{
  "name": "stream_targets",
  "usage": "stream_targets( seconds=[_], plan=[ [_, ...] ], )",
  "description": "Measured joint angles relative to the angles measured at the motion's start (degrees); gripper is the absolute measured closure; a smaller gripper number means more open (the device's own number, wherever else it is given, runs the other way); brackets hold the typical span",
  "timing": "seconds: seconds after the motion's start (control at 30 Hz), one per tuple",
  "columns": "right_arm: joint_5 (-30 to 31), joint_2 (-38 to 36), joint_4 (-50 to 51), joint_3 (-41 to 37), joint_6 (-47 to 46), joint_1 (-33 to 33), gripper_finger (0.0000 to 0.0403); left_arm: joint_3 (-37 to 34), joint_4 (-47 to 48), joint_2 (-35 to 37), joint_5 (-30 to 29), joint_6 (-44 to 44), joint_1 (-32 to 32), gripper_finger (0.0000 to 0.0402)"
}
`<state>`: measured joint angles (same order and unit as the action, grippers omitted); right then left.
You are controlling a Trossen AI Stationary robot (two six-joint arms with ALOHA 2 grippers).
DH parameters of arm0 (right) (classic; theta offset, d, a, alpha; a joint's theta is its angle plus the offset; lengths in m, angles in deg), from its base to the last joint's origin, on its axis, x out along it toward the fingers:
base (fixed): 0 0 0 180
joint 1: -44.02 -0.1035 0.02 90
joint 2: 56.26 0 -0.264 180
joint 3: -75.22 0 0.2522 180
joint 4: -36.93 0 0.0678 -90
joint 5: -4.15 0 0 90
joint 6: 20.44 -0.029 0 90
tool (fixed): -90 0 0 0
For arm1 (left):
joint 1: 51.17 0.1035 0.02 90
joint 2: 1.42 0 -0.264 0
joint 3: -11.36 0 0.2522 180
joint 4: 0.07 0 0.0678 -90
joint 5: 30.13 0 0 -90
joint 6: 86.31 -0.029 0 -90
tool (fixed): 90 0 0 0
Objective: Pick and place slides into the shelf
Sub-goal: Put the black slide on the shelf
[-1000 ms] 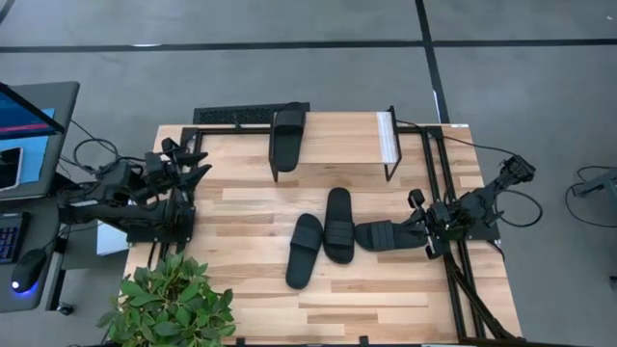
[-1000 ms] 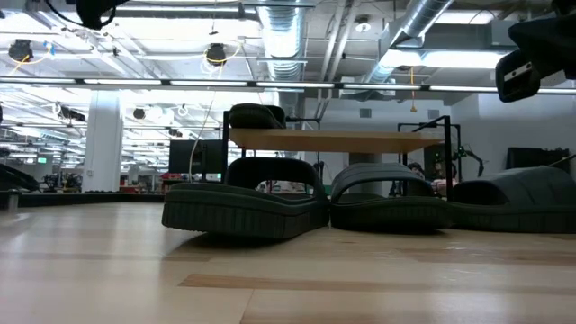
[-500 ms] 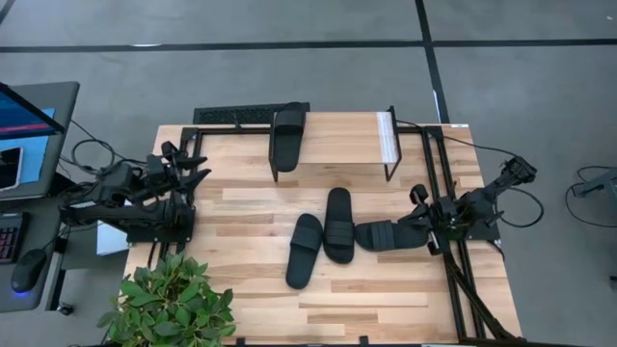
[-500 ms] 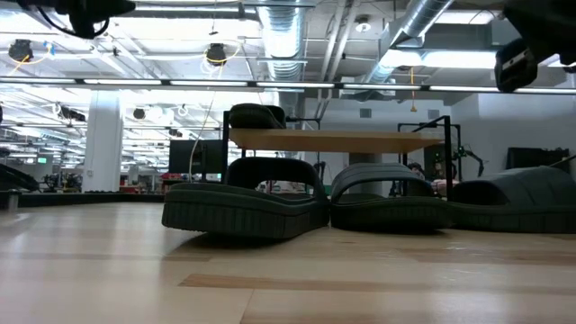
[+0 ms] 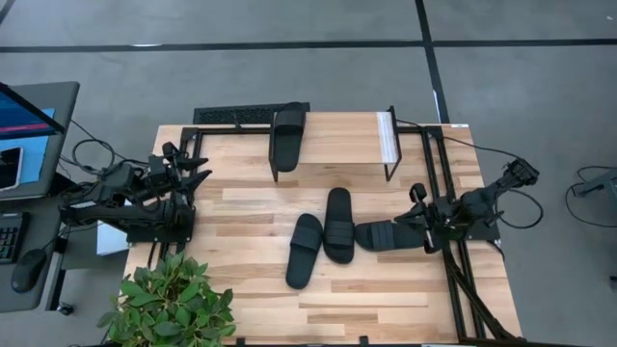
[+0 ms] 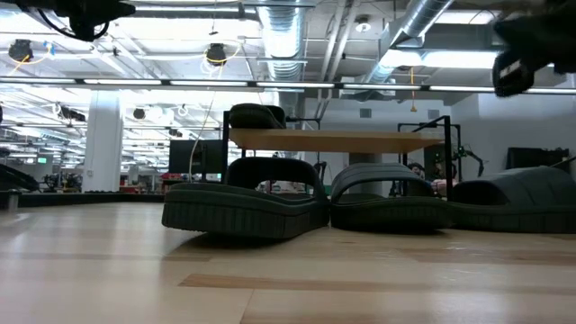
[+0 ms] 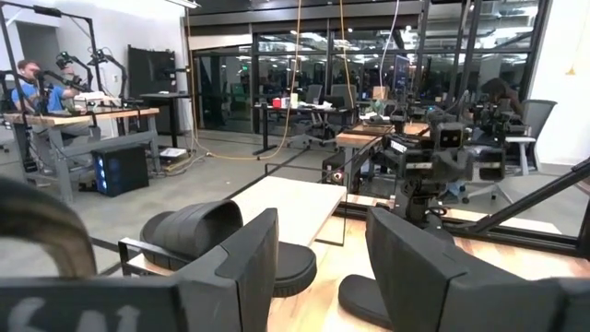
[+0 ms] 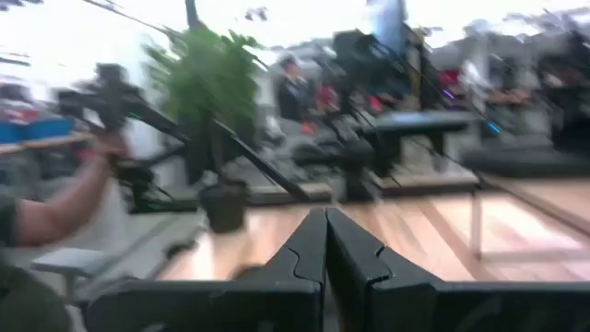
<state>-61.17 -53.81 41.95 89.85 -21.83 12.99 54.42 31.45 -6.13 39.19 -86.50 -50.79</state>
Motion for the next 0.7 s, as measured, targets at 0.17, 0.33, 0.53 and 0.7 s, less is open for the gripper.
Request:
stream_targets(
  seconds=[0.17, 0.33, 0.53, 0.7],
  plan=[
    [2.35, 3.13, 2.4, 0.0, -2.05, 3.21, 0.0403, 0.0, 0.0, 0.0, 0.0, 0.12, 0.0, 0.0248],
    [2.22, 7.22, 2.31, 0.02, -3.01, 5.32, 0.0385, 0.0, 1.16, 0.0, 0.0, 0.47, 0.0, 0.0248],
    [2.37, 13.7, -1.38, 0.02, -6.14, 8.27, 0.0322, 0.0, 1.32, 0.0, 0.0, 0.68, 0.0, 0.0248],
    [2.39, 19.52, -6.59, 1.29, -6.21, 11.93, 0.0288, 0.0, 1.31, 0.0, 0.0, 0.68, 0.0, 0.0248]
  ],
)
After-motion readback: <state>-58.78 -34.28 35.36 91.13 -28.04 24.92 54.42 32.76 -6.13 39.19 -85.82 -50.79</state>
